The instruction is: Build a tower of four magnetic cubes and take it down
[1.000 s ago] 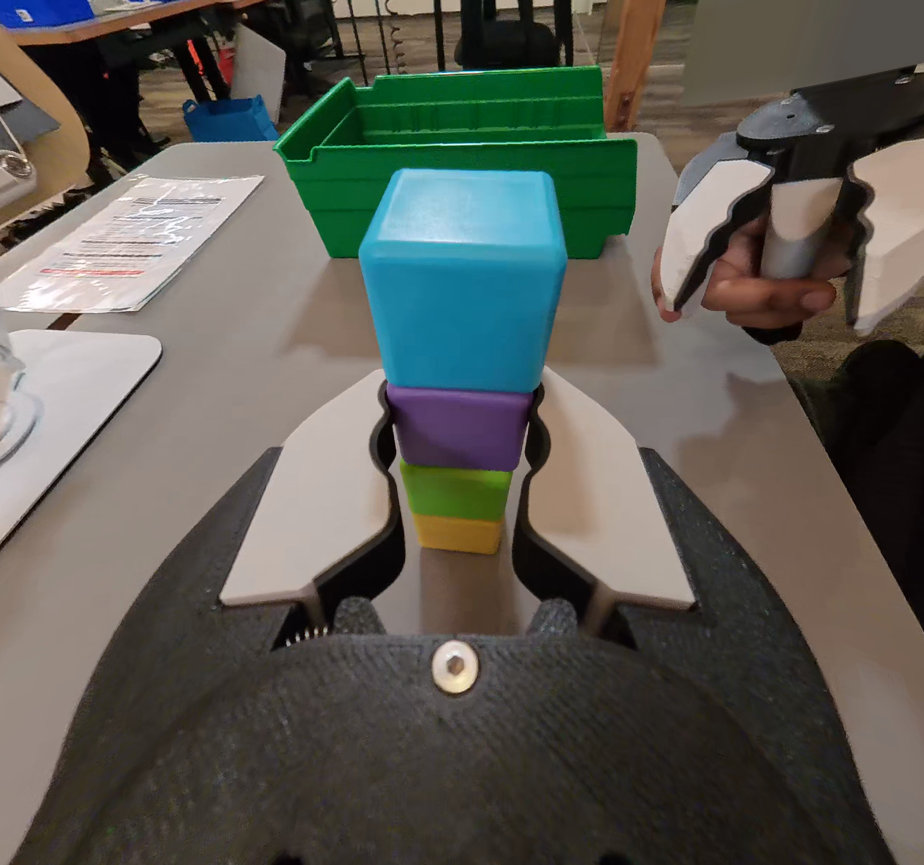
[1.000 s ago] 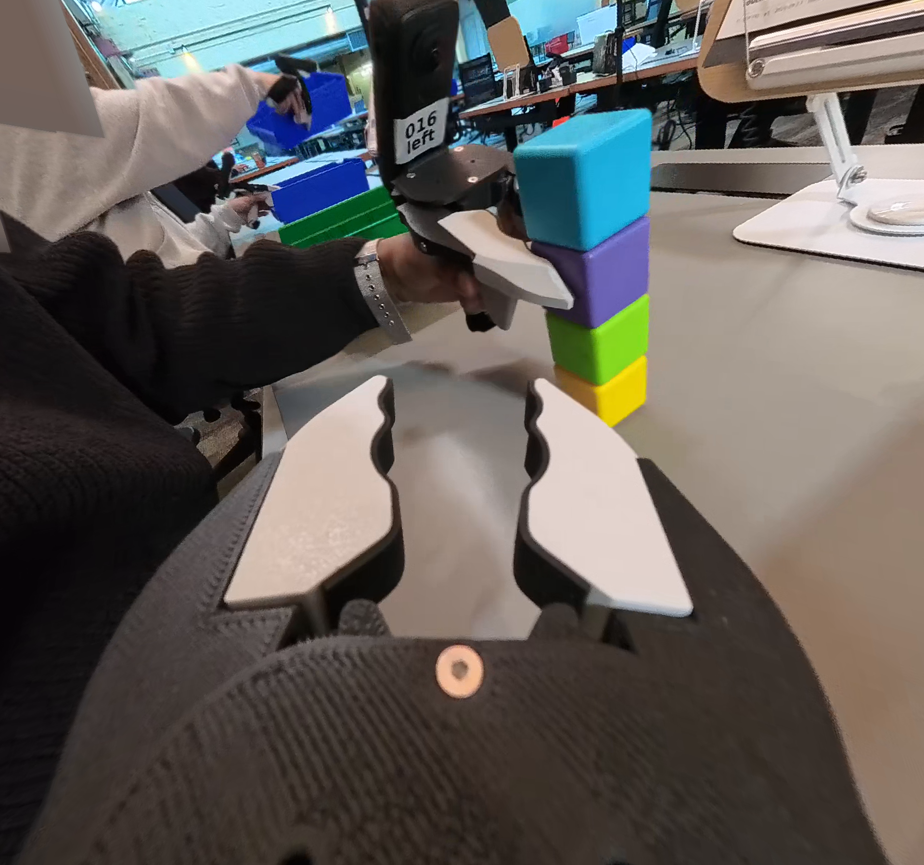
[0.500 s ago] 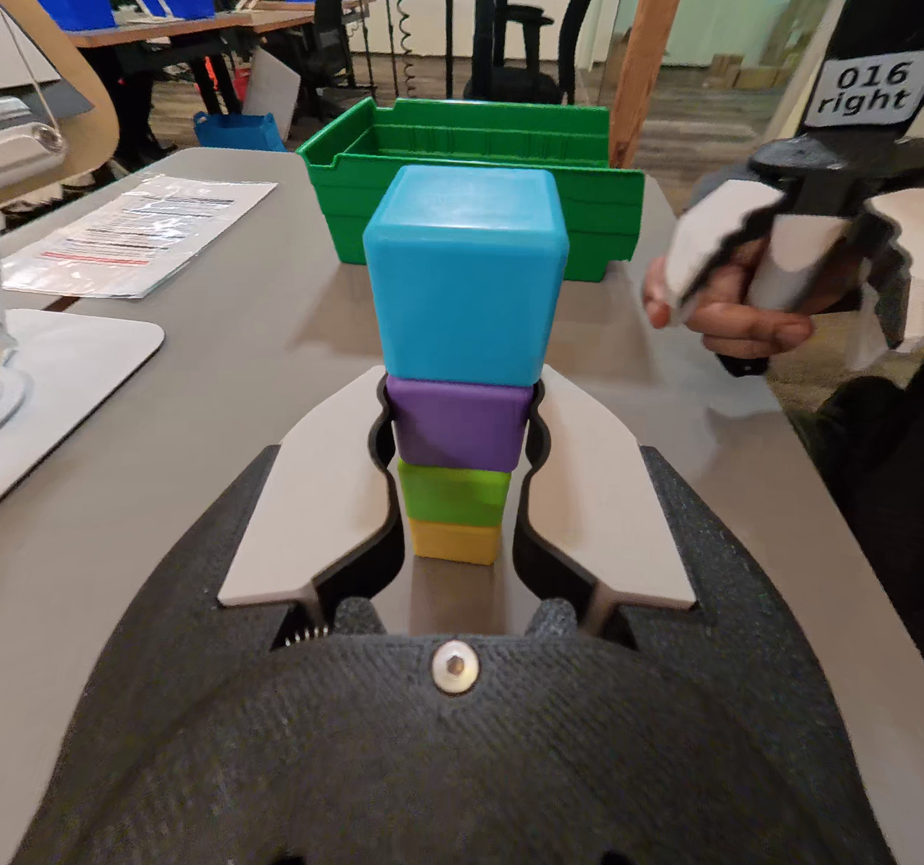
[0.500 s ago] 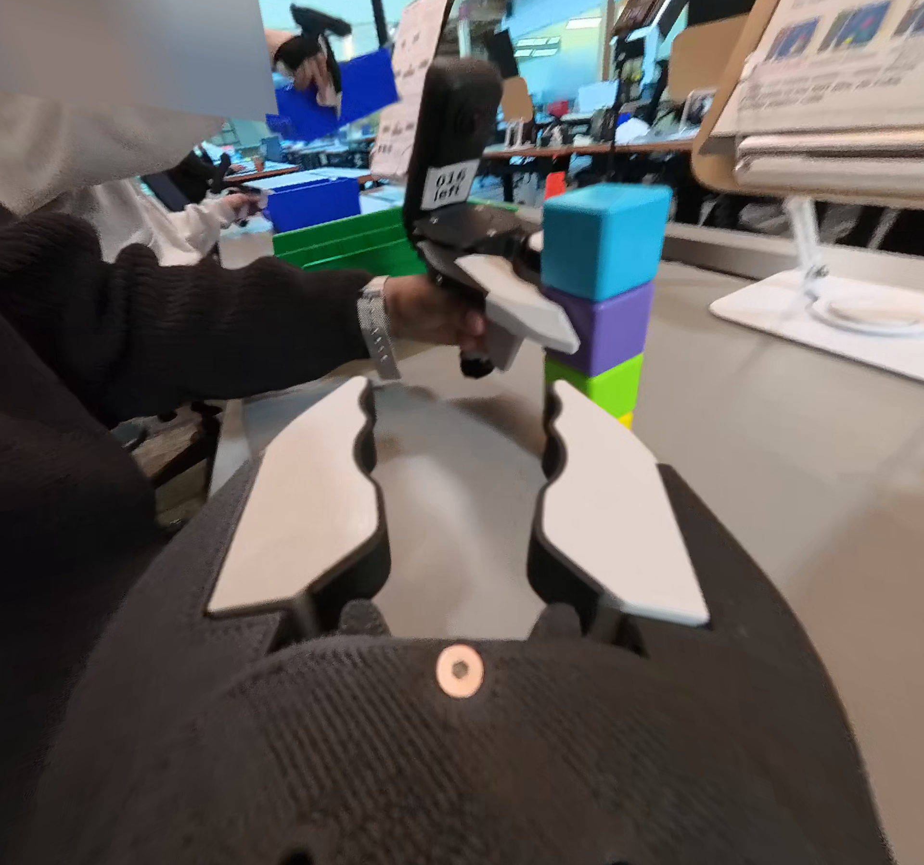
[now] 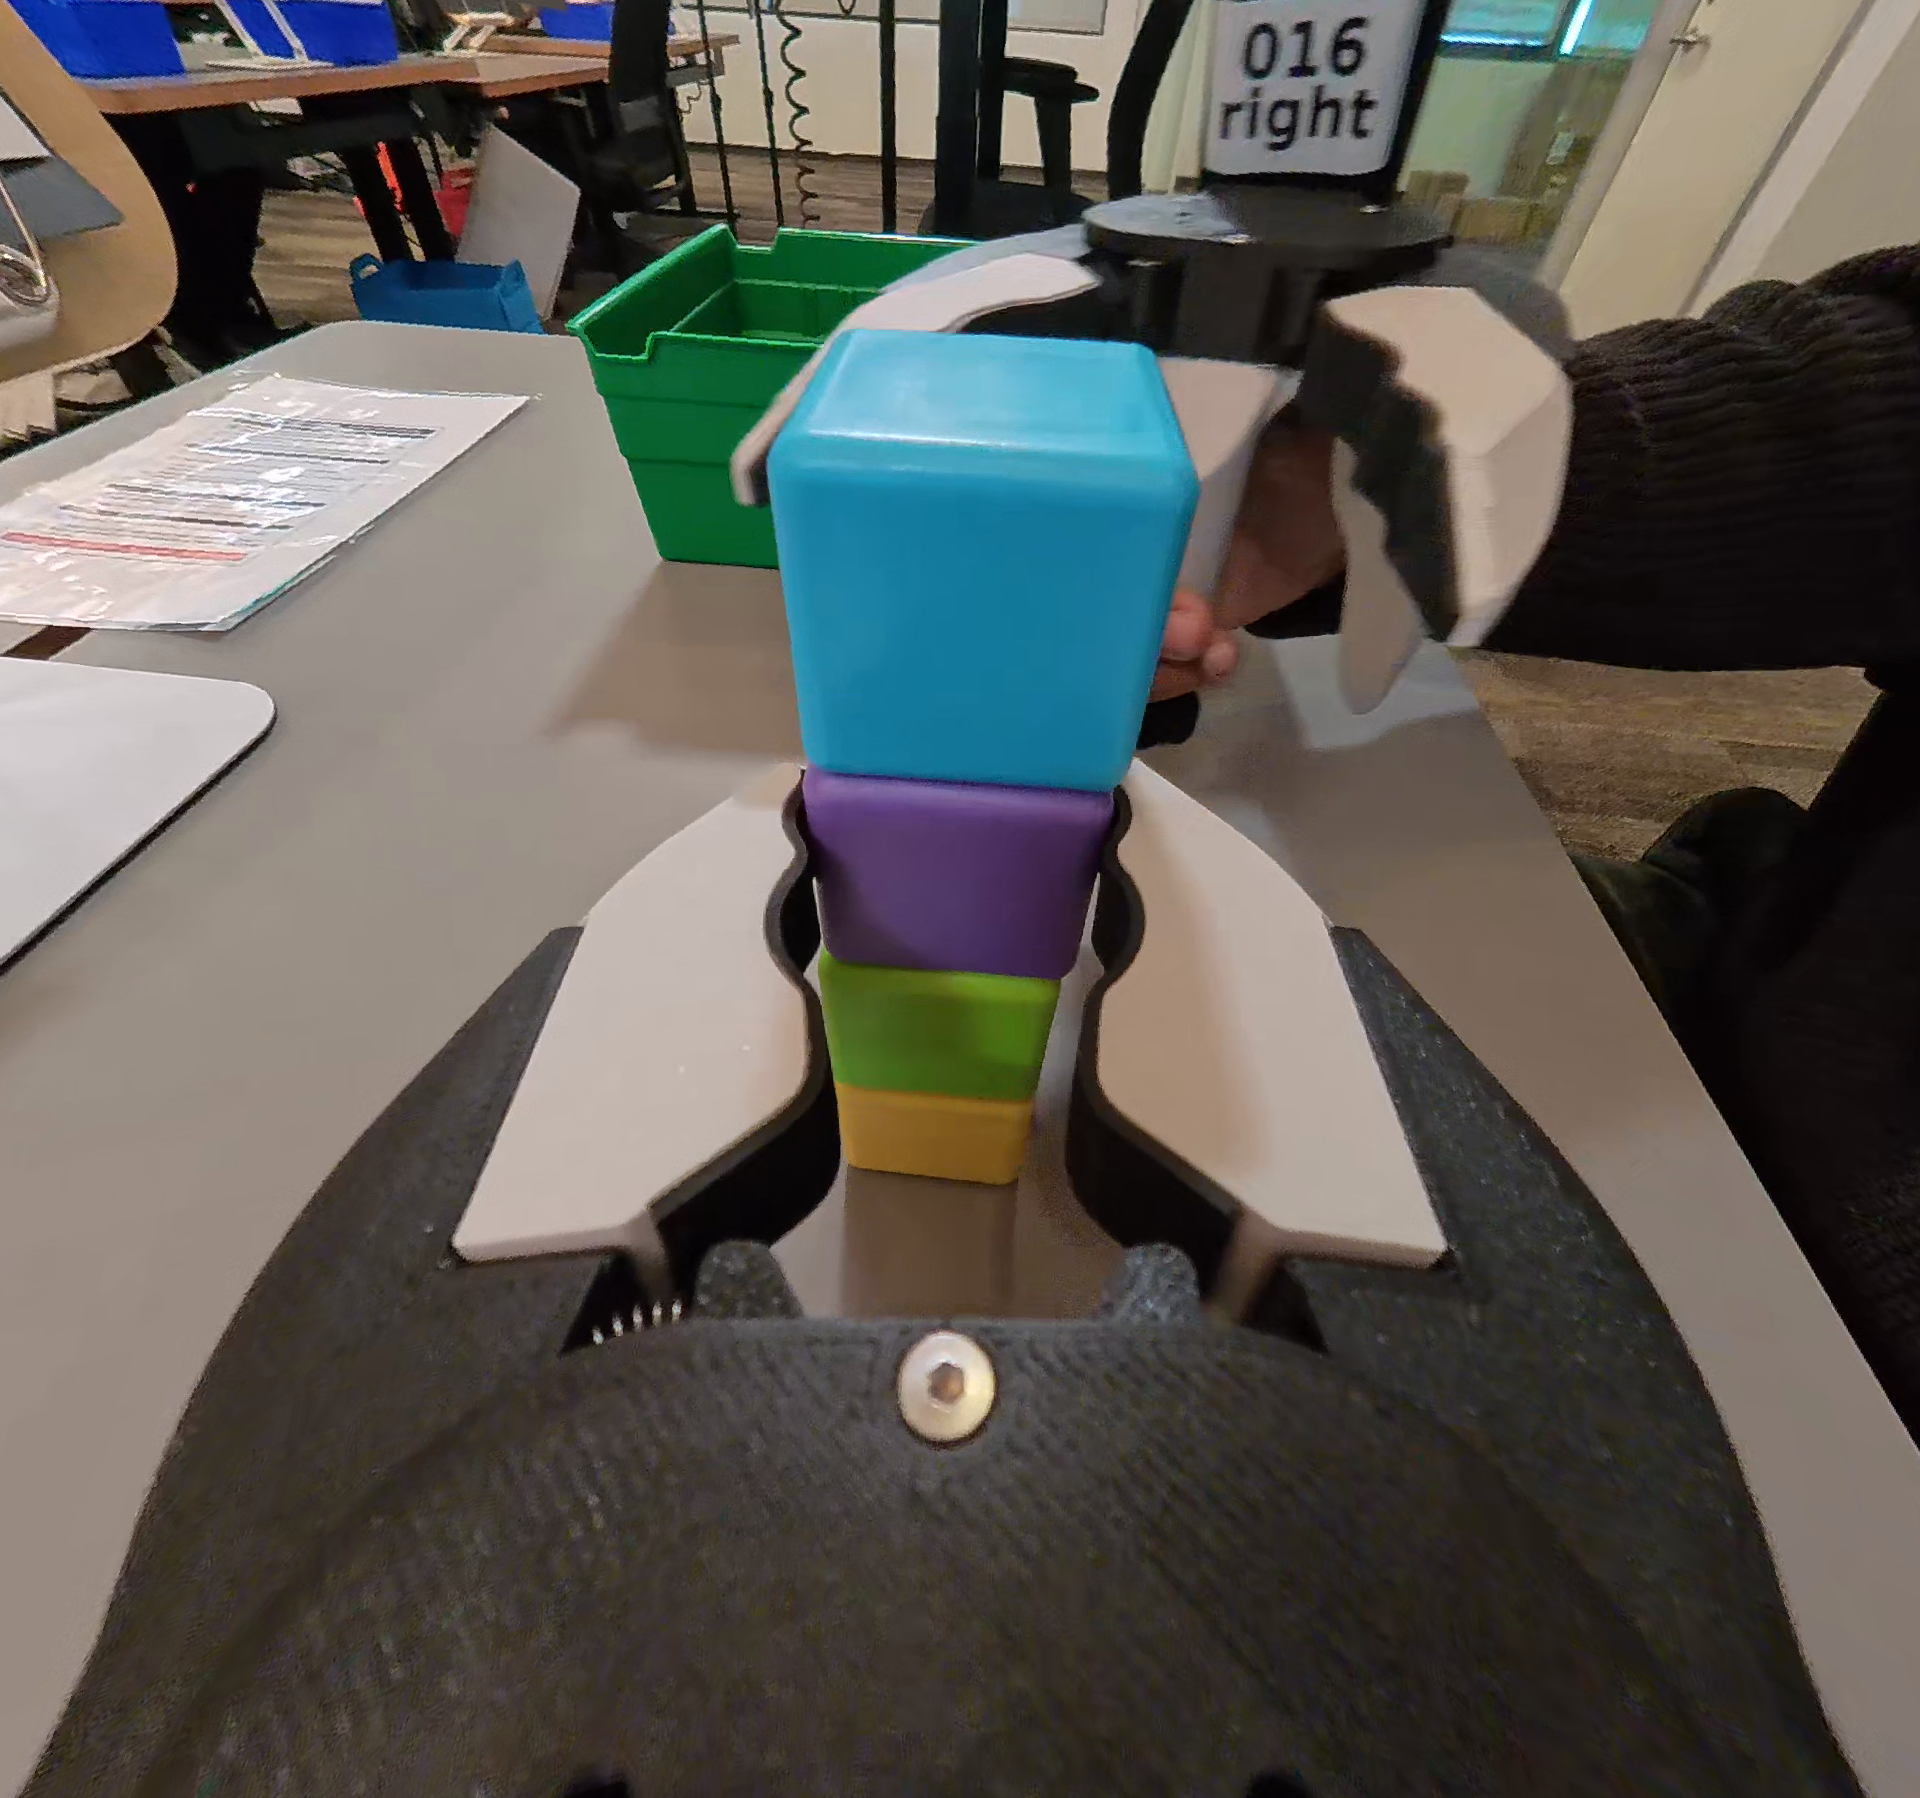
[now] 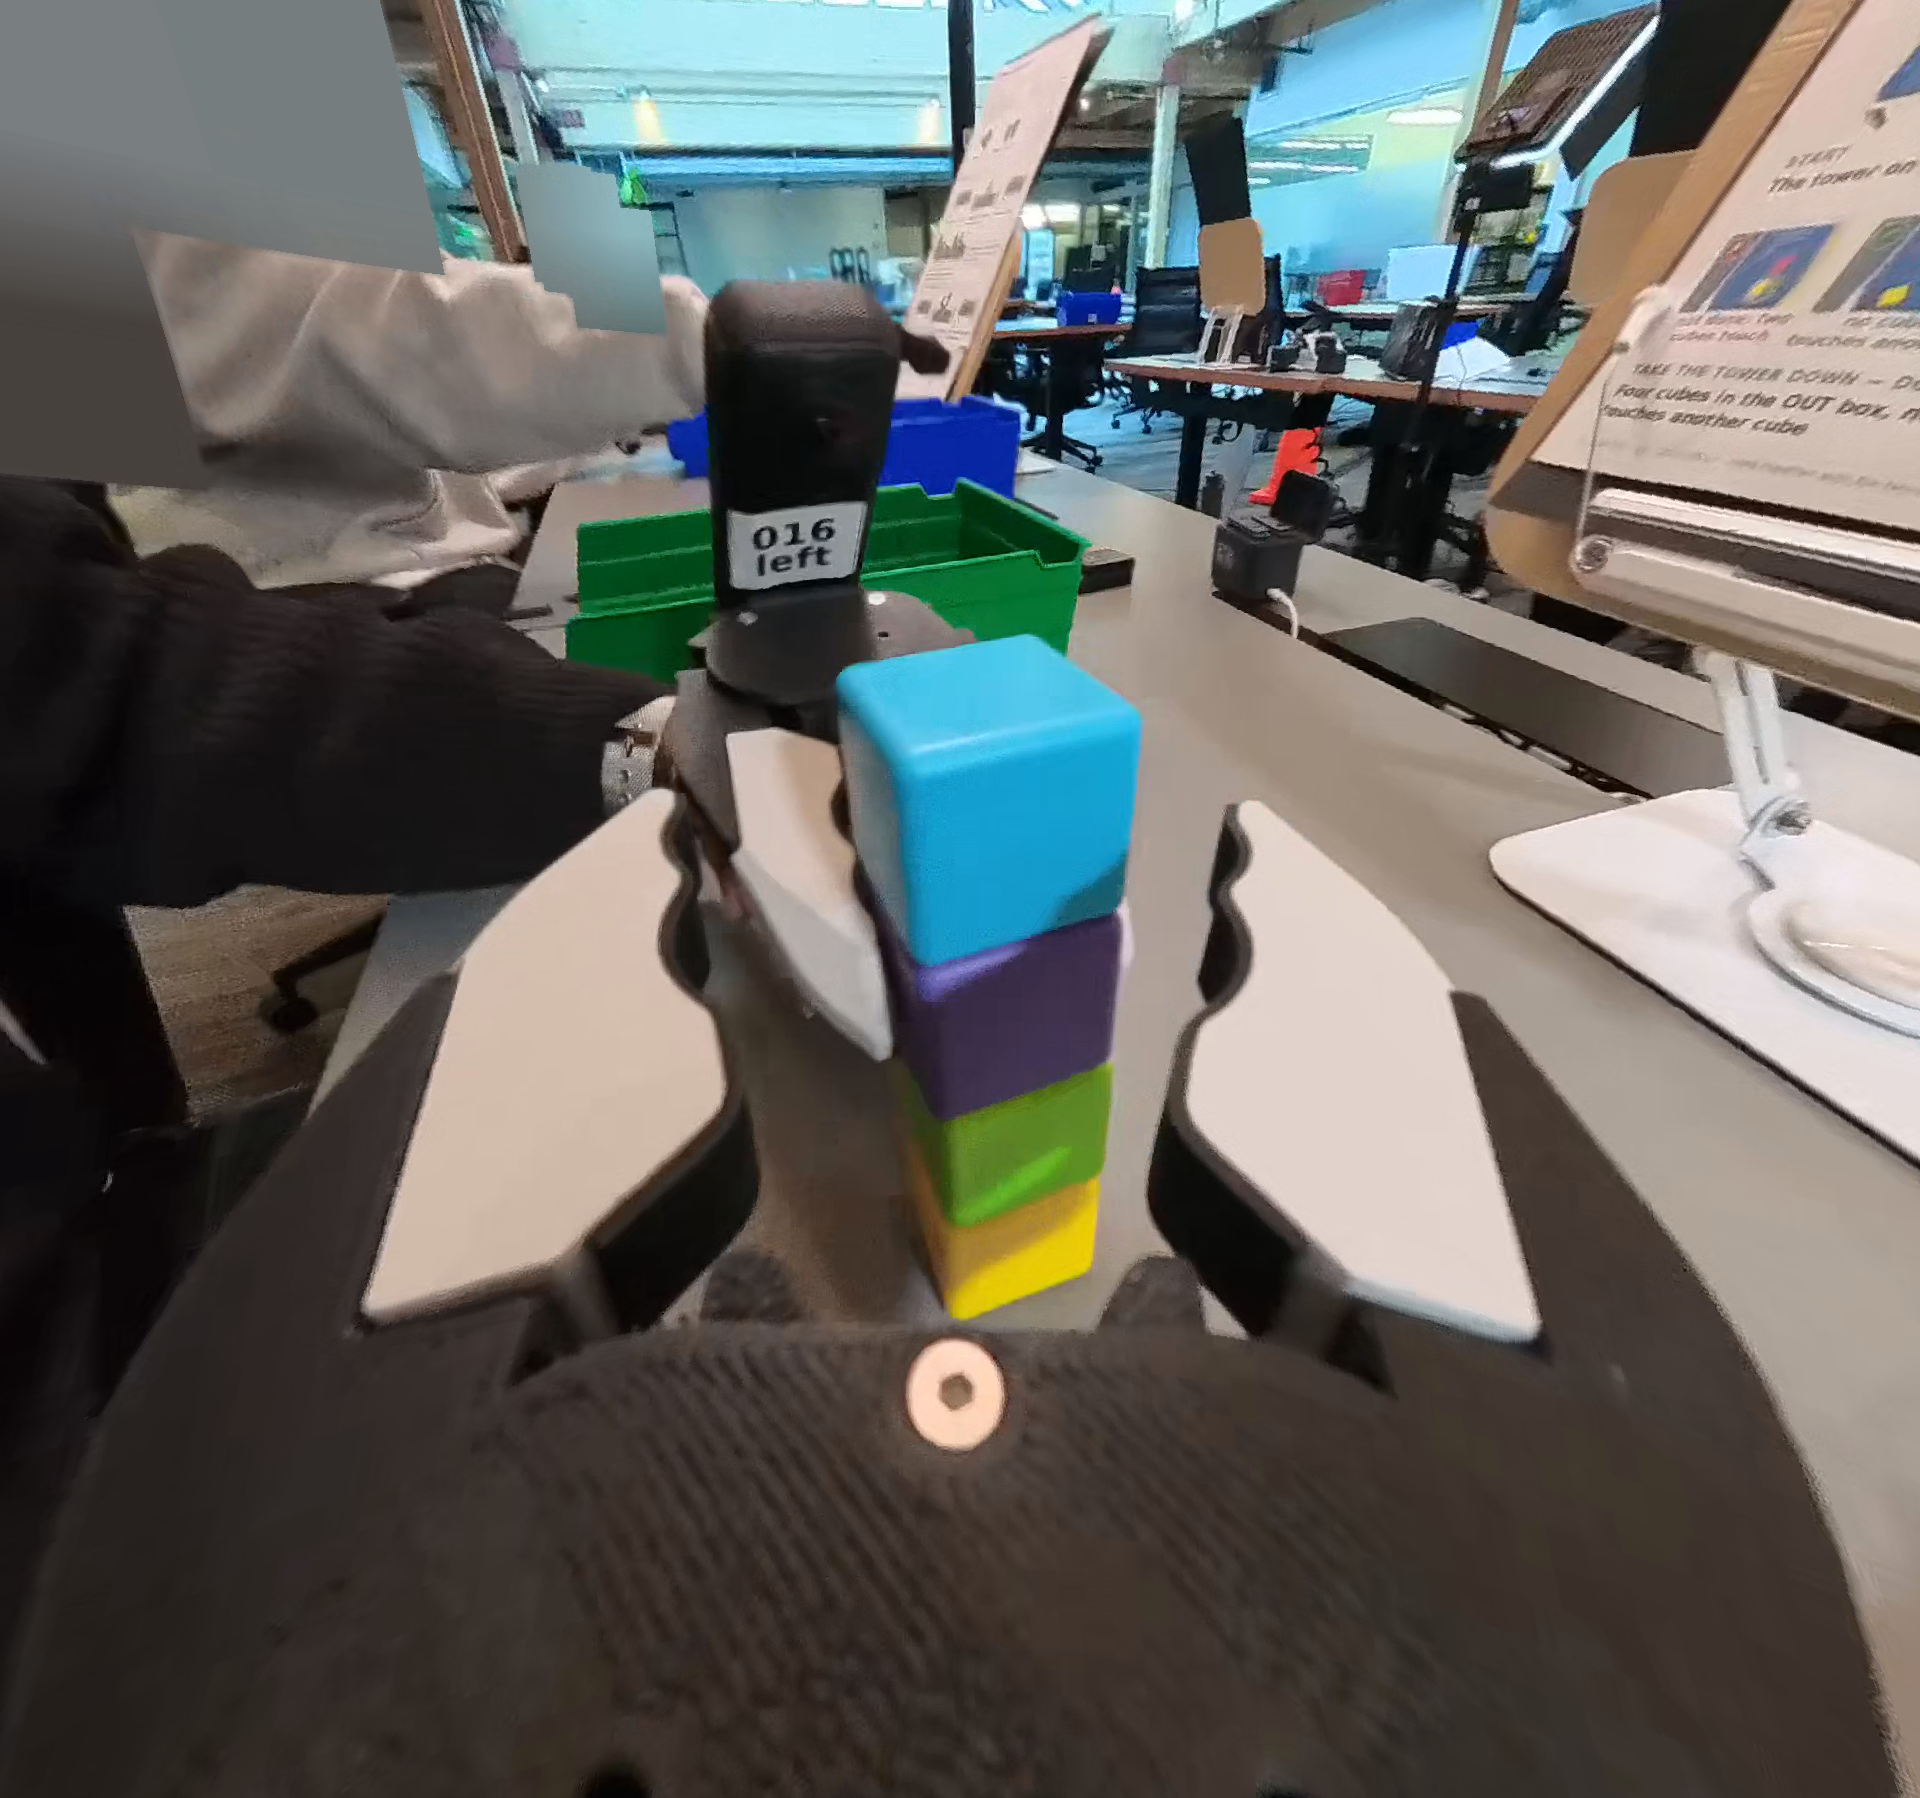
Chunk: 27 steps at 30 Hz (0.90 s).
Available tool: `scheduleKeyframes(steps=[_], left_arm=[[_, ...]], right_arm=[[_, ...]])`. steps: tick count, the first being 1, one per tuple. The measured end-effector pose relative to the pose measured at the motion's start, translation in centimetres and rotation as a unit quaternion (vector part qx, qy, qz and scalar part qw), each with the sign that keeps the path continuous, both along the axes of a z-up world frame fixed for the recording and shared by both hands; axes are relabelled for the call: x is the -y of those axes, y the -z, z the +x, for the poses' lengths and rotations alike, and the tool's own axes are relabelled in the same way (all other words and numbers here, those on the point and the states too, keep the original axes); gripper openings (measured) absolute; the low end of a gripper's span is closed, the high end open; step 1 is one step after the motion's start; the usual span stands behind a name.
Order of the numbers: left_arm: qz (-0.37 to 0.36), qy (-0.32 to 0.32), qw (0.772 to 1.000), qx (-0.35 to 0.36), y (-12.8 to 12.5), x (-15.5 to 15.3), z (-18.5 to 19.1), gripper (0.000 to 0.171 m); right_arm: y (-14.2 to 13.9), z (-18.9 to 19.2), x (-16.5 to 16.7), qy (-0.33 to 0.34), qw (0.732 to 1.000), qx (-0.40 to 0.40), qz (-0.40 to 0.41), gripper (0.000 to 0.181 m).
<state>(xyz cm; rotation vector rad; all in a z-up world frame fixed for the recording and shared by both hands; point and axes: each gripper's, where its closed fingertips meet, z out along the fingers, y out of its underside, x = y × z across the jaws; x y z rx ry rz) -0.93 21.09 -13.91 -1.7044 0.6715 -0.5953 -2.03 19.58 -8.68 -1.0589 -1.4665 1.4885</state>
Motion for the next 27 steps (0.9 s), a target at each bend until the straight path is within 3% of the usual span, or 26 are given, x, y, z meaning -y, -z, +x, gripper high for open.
scheduleKeyframes(steps=[3,9,15,27], left_arm=[[-0.003,0.011,1.000,-0.003,0.1,0.3,0.1,0.052],[-0.002,0.025,1.000,0.008,0.1,0.6,0.2,0.053],[-0.001,0.038,0.999,0.005,0.1,1.0,0.4,0.053],[-0.002,0.036,0.999,0.003,0.1,0.9,0.5,0.053]], right_arm=[[-0.2,-0.7,-0.1,-0.028,0.999,-0.003,-0.025,0.090],[-0.2,-1.1,0.5,-0.053,0.999,-0.001,0.001,0.077],[0.3,-1.3,1.0,-0.053,0.998,-0.020,0.015,0.051],[0.3,-1.2,0.8,-0.067,0.998,-0.006,0.001,0.051]])
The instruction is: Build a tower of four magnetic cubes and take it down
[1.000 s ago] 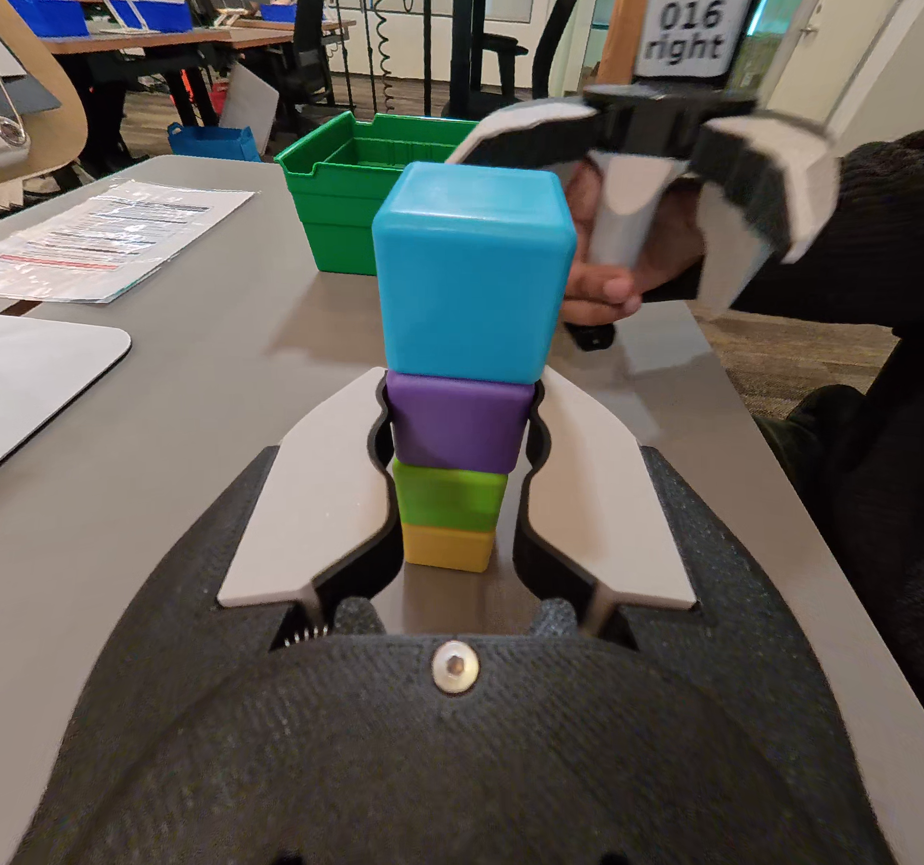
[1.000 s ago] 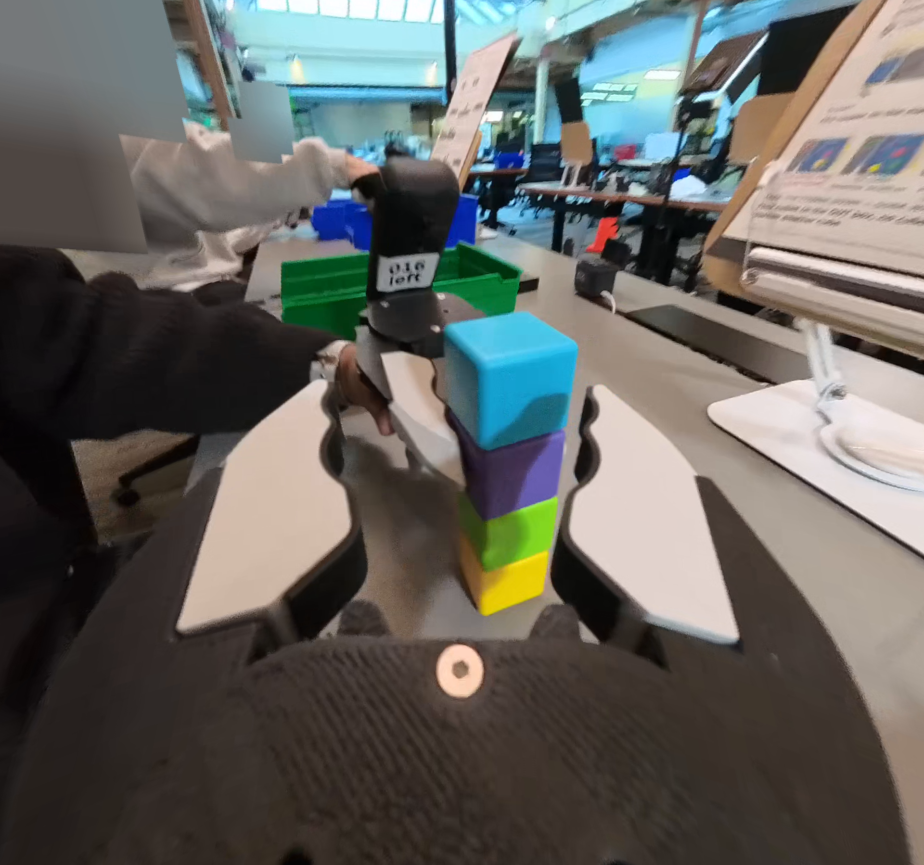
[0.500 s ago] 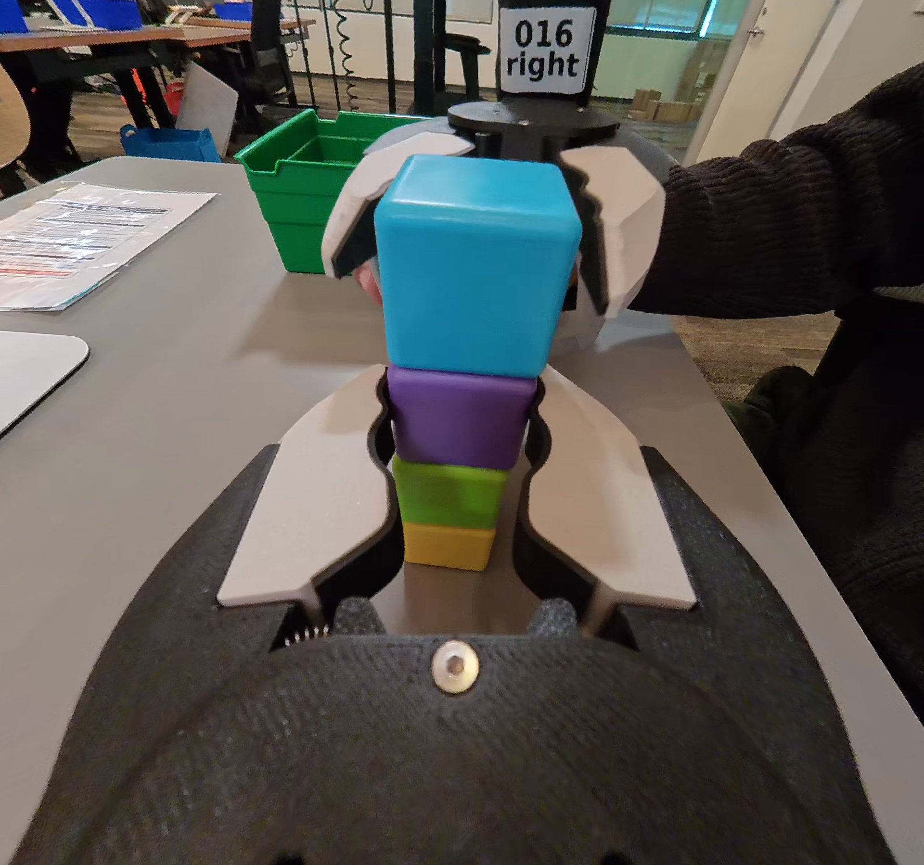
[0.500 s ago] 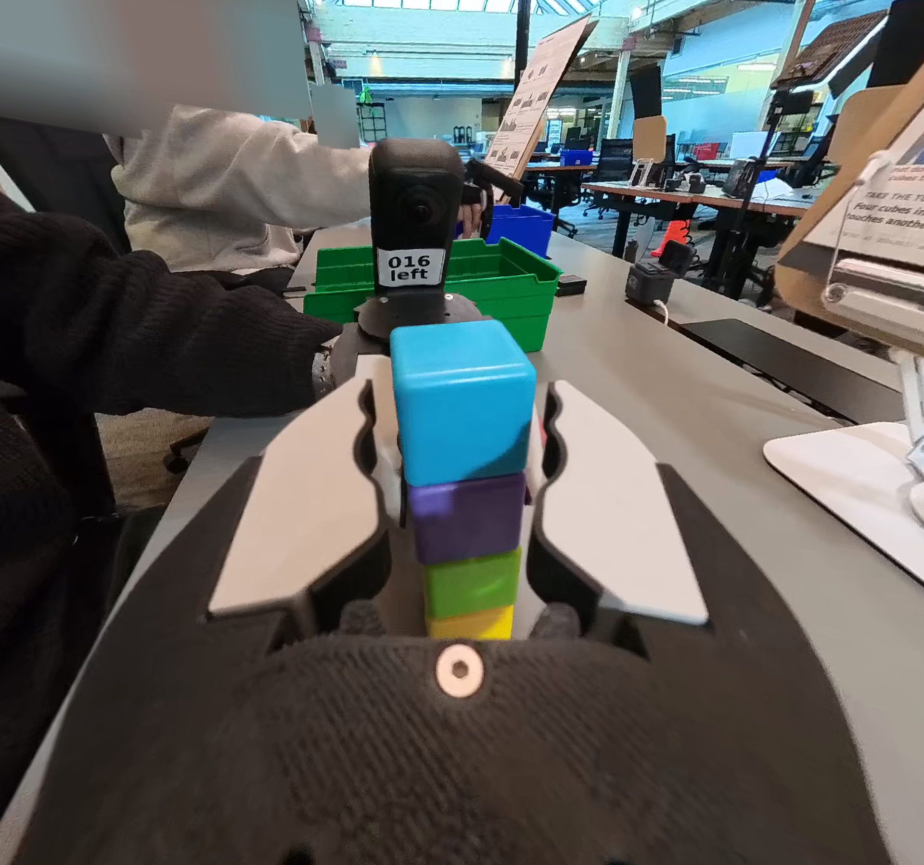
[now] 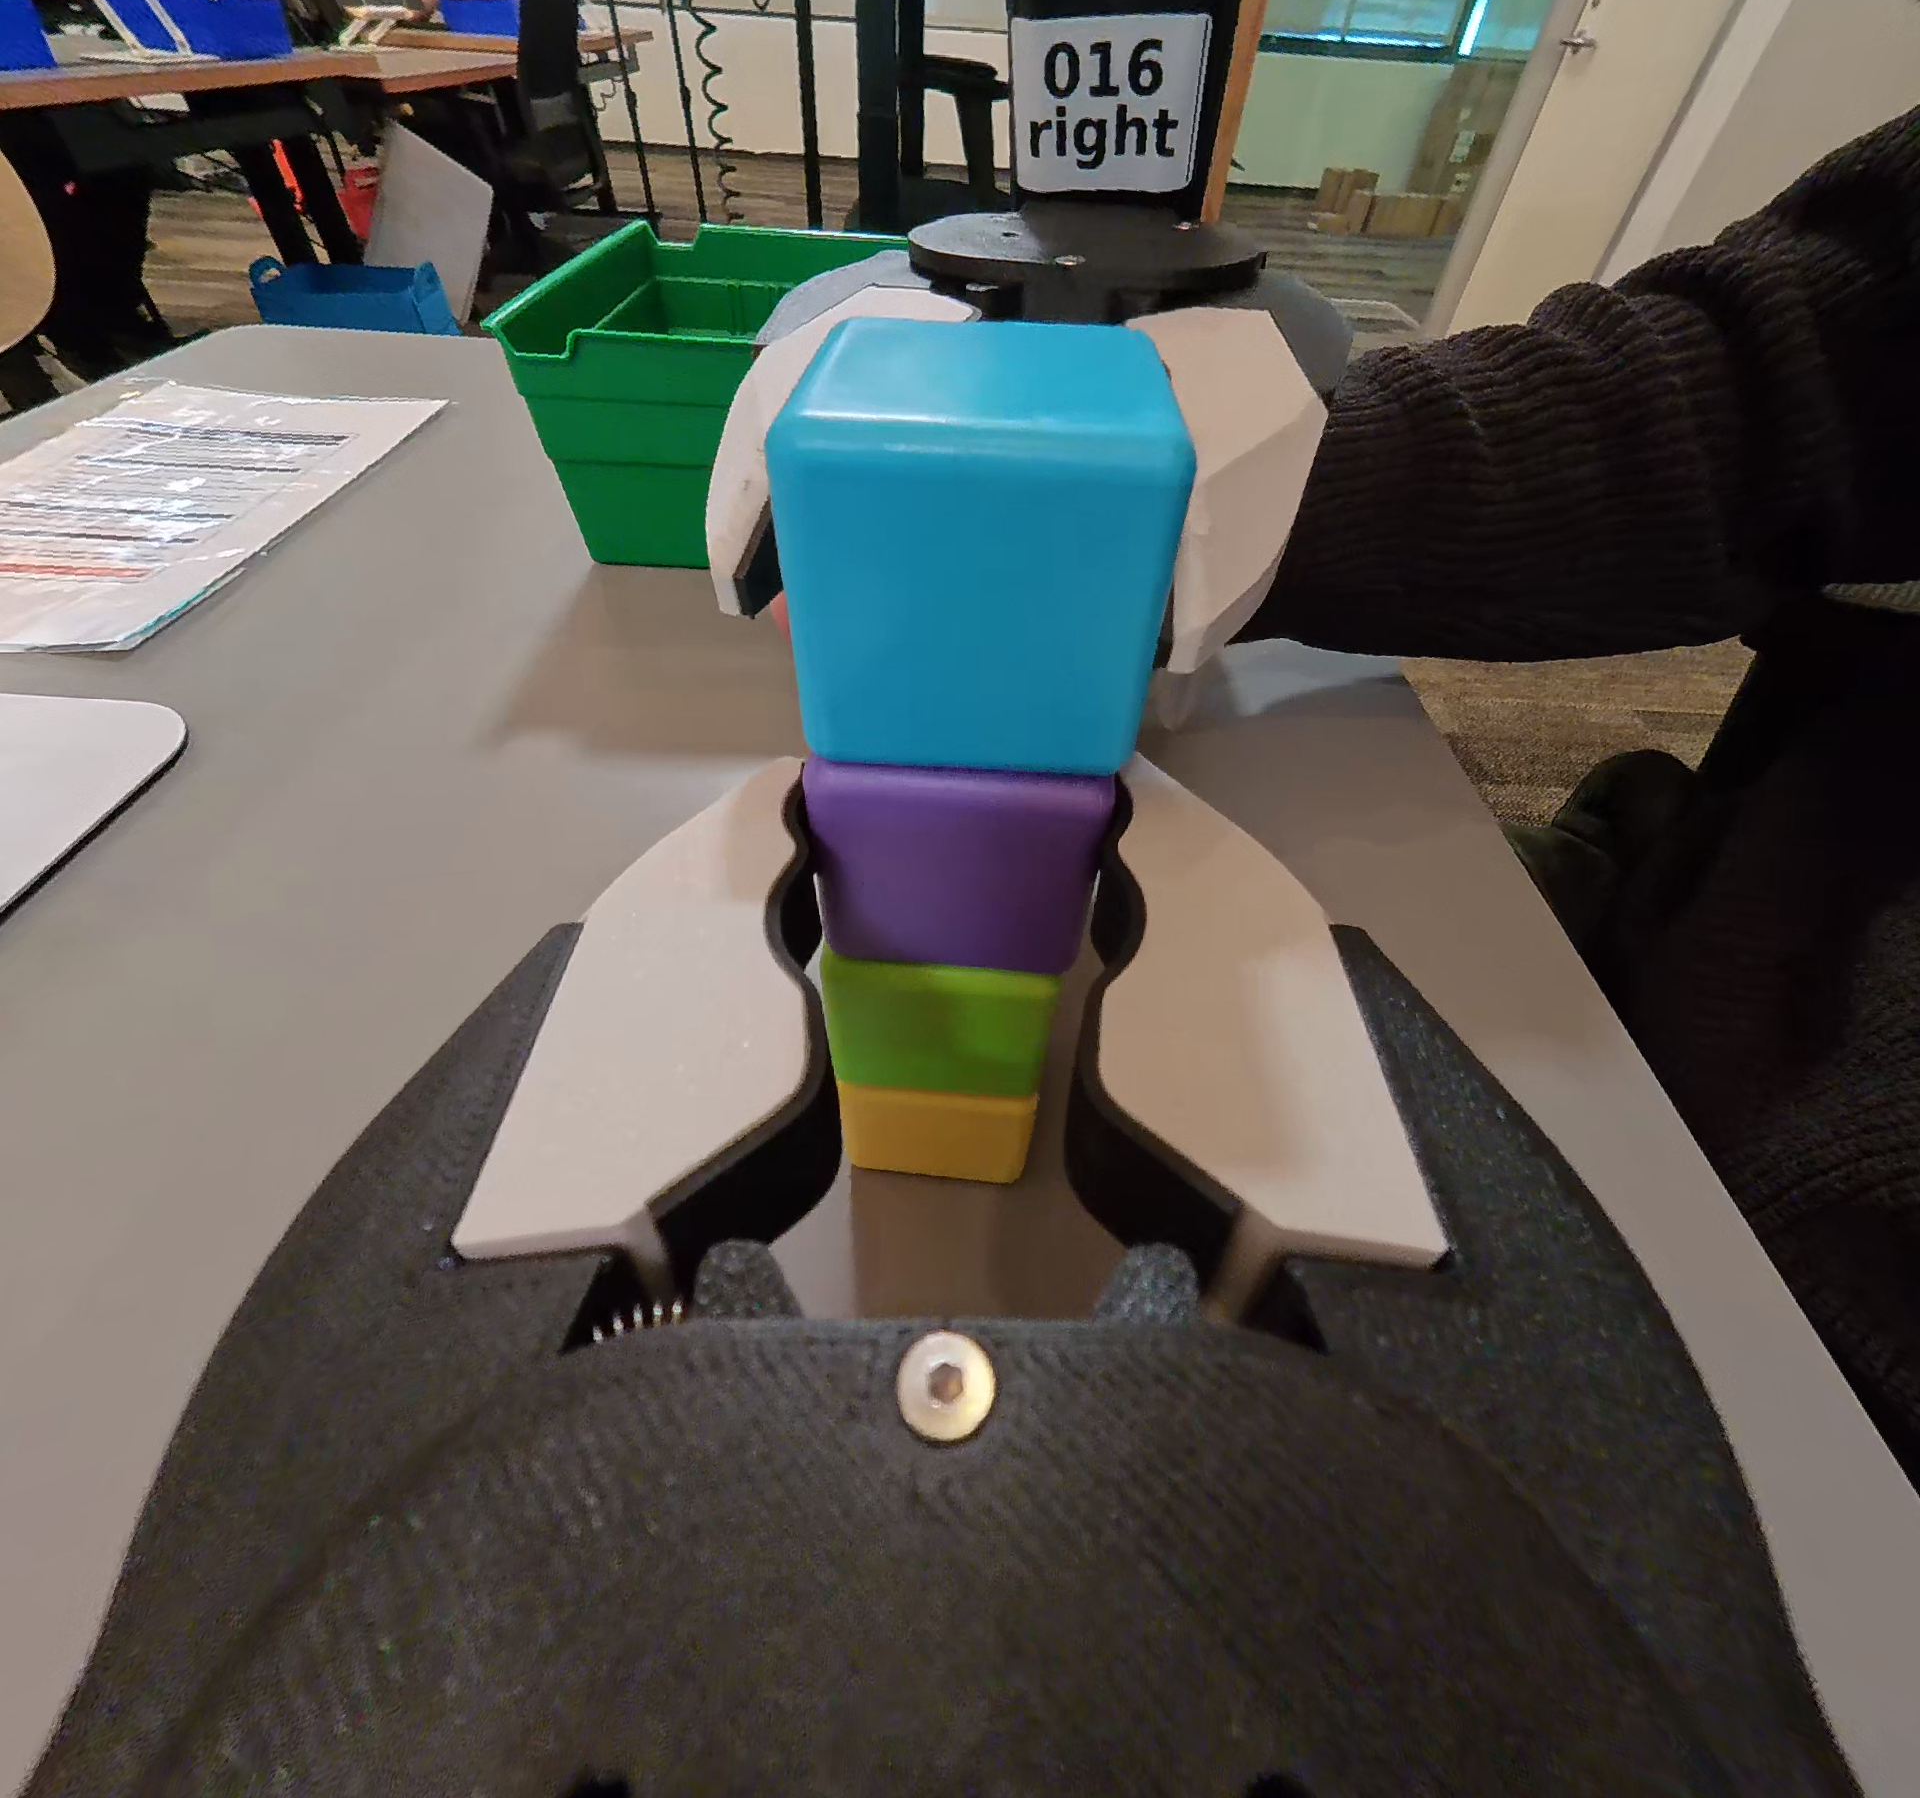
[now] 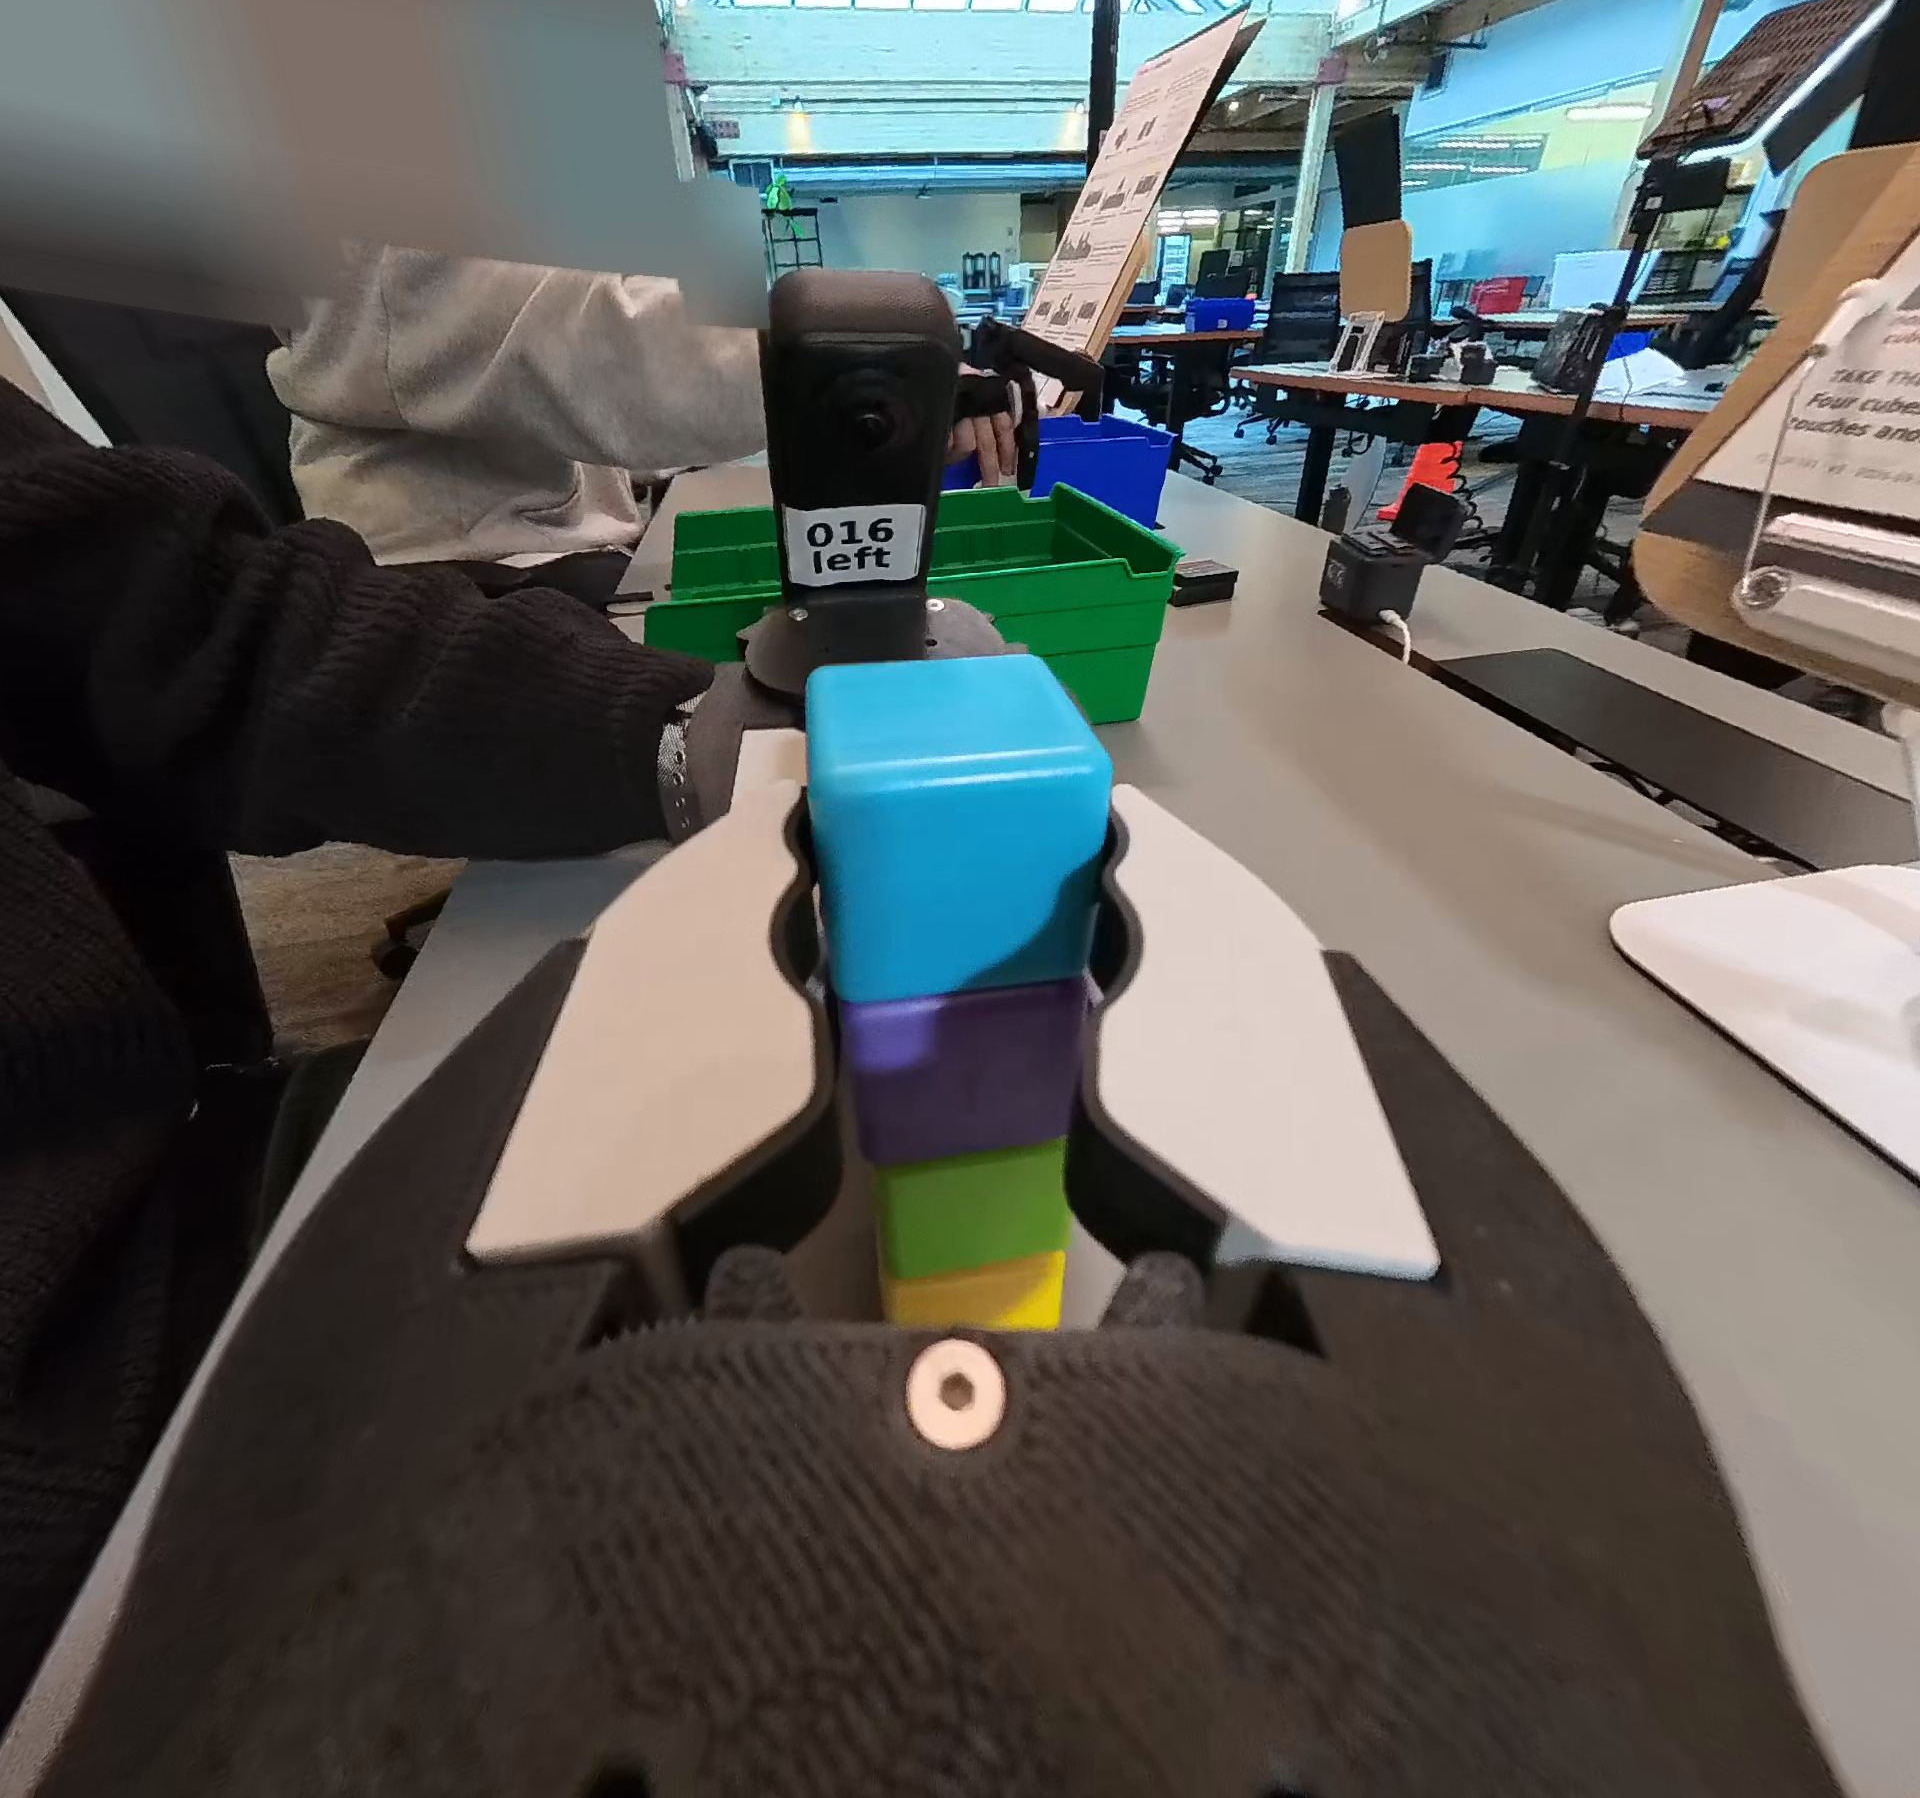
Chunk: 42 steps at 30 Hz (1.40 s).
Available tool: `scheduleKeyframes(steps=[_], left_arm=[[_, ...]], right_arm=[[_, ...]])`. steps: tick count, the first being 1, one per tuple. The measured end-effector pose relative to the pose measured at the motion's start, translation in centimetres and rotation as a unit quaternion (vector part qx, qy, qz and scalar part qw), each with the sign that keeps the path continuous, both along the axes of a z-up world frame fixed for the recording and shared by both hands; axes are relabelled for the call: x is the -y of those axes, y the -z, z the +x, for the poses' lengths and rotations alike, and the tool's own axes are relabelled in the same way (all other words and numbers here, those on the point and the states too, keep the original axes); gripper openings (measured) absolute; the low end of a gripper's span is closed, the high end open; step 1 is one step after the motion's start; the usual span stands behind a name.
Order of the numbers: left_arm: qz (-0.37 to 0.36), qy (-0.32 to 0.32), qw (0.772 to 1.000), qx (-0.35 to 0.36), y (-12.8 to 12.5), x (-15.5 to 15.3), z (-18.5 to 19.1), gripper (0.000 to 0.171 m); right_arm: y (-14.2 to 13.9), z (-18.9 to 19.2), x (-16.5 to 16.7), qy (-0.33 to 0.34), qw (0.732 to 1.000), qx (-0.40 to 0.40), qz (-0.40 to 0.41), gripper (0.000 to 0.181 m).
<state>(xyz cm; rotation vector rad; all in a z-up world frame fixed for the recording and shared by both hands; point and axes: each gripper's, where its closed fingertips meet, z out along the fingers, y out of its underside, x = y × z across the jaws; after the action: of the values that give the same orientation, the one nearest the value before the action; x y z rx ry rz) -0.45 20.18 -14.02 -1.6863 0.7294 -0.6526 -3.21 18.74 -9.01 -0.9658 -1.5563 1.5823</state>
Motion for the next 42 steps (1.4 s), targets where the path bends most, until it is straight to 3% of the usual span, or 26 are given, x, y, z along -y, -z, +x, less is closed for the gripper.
scheduleKeyframes(steps=[4,7,15,18,22,24,27,30,34,36,42], left_arm=[[0.001,0.001,1.000,-0.001,0.0,0.0,0.1,0.053],[0.001,0.001,1.000,-0.002,0.0,0.1,0.0,0.053],[-0.003,0.002,1.000,0.000,0.0,0.1,0.1,0.053],[-0.005,-0.001,1.000,-0.003,0.0,0.1,0.1,0.053],[-0.007,-0.003,1.000,0.001,0.0,0.1,0.1,0.053],[-0.009,-0.003,1.000,0.002,0.0,0.1,0.1,0.053],[-0.011,-0.005,1.000,0.002,0.1,0.1,0.1,0.053],[-0.009,-0.006,1.000,-0.003,0.1,0.1,0.1,0.053],[-0.004,-0.009,1.000,-0.013,0.1,0.0,0.2,0.052],[-0.005,-0.010,1.000,-0.014,0.1,0.0,0.3,0.052],[-0.005,-0.008,1.000,-0.011,0.1,0.0,0.3,0.052]], right_arm=[[-0.8,0.1,-0.3,-0.001,0.998,-0.012,-0.060,0.051],[-4.0,0.8,-1.4,0.004,0.991,-0.059,-0.121,0.051],[-12.0,4.6,-3.6,0.075,0.990,-0.113,-0.029,0.051],[-14.0,6.7,-7.3,0.145,0.985,-0.096,0.019,0.051],[-14.2,10.7,-15.3,0.298,0.951,-0.053,0.062,0.051],[-13.0,12.8,-19.2,0.362,0.929,-0.006,0.073,0.051],[-8.6,14.9,-24.3,0.416,0.897,0.120,0.090,0.051],[-2.0,15.9,-27.6,0.407,0.864,0.276,0.109,0.051],[6.3,17.9,-30.8,0.374,0.791,0.454,0.166,0.051],[8.3,18.0,-31.3,0.351,0.773,0.493,0.190,0.051],[10.7,16.2,-31.2,0.307,0.759,0.539,0.197,0.051]])
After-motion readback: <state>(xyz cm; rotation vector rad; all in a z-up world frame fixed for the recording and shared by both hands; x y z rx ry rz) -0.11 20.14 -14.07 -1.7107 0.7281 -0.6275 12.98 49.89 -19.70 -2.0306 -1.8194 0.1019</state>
